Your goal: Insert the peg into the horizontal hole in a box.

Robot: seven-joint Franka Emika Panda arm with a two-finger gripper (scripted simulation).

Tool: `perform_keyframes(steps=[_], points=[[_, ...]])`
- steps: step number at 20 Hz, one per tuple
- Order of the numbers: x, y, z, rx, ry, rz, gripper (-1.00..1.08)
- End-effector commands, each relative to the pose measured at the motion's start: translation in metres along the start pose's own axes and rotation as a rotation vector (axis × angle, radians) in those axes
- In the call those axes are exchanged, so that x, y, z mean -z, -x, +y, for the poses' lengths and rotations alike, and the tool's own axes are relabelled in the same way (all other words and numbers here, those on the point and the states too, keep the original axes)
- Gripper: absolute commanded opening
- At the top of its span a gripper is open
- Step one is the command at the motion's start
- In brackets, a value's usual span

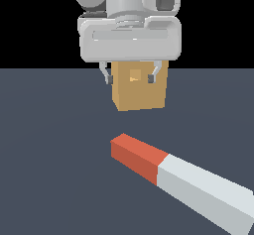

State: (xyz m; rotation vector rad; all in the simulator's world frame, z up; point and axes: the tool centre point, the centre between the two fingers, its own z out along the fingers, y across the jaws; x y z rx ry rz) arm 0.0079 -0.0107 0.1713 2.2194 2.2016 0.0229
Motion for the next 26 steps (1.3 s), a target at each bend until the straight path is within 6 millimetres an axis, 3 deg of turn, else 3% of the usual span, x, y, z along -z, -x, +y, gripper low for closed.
perform_keyframes(steps=[1, 13, 26], points=[[0.0, 0.0, 0.0, 0.0, 0.0, 0.0, 1.0], [-0.008, 0.014, 0.002, 0.072, -0.002, 0.001, 1.0], [-0.036, 0.058, 0.017, 0.305, -0.007, 0.004, 1.0]])
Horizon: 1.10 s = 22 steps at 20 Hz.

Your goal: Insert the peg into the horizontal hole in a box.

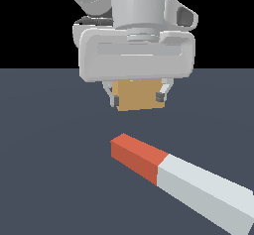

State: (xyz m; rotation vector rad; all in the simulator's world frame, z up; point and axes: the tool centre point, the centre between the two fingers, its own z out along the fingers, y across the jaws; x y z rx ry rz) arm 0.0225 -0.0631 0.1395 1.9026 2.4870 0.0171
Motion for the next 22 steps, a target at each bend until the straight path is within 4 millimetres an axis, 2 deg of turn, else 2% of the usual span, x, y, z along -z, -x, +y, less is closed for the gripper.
perform_keyframes(steps=[1, 15, 22], points=[[-0.006, 0.01, 0.002, 0.054, -0.001, 0.001, 1.0], [-0.043, 0.069, 0.024, 0.369, -0.008, 0.005, 1.0], [-0.059, 0.09, 0.04, 0.5, -0.011, 0.005, 1.0]])
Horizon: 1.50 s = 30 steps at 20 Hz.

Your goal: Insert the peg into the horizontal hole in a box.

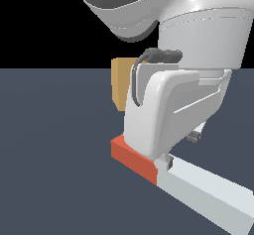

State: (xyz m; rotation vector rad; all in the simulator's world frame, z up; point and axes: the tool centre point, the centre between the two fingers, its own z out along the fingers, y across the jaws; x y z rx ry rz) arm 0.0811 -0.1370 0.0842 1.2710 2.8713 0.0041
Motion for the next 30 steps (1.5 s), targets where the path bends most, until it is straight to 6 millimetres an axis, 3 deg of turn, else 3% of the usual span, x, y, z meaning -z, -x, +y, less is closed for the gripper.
perform_keyframes(steps=[1, 9, 18, 30], points=[[-0.004, 0.008, 0.002, 0.041, -0.001, 0.0, 1.0], [-0.012, 0.021, 0.007, 0.112, -0.003, 0.0, 1.0], [-0.017, 0.022, 0.008, 0.119, -0.003, 0.001, 1.0], [-0.064, 0.022, 0.008, 0.121, -0.003, 0.0, 1.0]])
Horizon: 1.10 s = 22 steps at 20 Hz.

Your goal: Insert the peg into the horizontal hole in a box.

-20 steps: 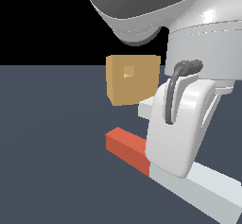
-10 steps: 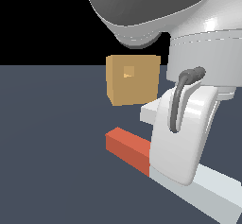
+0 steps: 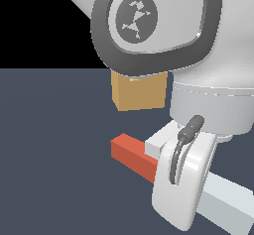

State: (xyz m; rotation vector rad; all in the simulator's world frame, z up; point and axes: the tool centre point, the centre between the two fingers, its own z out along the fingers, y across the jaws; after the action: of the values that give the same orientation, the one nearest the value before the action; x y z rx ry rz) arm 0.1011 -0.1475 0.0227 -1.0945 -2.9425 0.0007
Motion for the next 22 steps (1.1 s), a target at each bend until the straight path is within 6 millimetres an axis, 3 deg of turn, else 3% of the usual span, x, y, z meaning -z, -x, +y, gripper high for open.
perform_keyframes(steps=[1, 4, 5, 22], points=[[-0.0031, 0.001, 0.0006, 0.0, 0.001, -0.002, 1.0], [-0.0015, 0.0017, 0.0011, 0.0, 0.001, -0.002, 1.0], [-0.0015, 0.0017, 0.0011, 0.0, 0.001, -0.002, -1.0], [0.0019, -0.0051, 0.0038, -0.017, 0.001, -0.001, -1.0]])
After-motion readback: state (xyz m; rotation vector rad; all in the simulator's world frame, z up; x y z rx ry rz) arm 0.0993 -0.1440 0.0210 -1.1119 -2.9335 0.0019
